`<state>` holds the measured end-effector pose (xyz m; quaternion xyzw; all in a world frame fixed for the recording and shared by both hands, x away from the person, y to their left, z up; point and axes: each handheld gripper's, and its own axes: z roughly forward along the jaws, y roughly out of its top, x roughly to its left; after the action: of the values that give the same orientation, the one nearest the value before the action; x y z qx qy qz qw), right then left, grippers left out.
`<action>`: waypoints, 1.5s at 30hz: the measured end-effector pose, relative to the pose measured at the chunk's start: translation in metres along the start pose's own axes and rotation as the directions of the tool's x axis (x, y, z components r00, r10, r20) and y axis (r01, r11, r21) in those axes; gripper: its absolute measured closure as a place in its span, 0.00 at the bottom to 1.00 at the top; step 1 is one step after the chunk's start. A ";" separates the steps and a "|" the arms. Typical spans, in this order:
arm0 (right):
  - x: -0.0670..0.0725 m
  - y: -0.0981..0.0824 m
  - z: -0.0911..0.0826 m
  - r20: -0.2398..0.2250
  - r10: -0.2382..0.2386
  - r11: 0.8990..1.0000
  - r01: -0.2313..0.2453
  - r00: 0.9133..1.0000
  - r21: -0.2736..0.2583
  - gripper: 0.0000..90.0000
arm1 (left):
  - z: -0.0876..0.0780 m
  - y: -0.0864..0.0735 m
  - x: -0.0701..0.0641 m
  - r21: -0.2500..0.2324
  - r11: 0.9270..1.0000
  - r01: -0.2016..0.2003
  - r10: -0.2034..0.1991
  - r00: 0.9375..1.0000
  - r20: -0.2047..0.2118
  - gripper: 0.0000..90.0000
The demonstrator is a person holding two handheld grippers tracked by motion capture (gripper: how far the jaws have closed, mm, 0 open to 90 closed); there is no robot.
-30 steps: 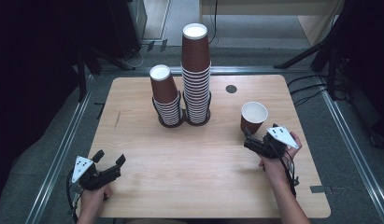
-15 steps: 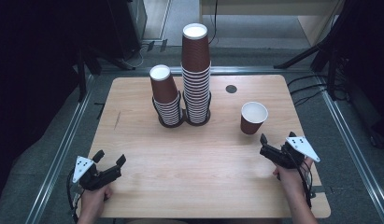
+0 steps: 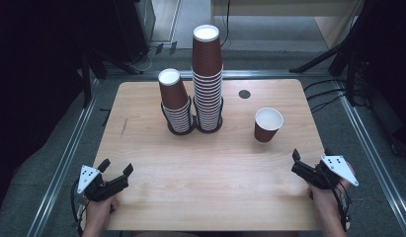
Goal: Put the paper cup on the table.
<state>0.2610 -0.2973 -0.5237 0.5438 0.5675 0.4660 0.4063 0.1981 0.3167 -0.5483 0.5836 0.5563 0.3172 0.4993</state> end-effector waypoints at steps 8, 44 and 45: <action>-0.014 -0.014 -0.015 -0.051 0.014 1.000 -0.015 0.999 -0.013 0.03 | 0.000 0.000 0.000 0.001 1.000 -0.001 0.001 1.000 -0.001 0.07; -0.044 -0.033 -0.042 0.028 -0.012 0.999 0.011 1.000 0.036 0.06 | 0.002 0.000 0.001 0.022 1.000 0.013 -0.014 1.000 0.011 0.07; -0.044 -0.033 -0.042 0.027 -0.011 0.999 0.010 1.000 0.036 0.06 | 0.002 0.000 0.001 0.023 1.000 0.014 -0.014 1.000 0.011 0.07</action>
<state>0.2158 -0.3438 -0.5480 0.5544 0.5731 0.4459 0.4067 0.1999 0.3172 -0.5489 0.5869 0.5612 0.3043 0.4979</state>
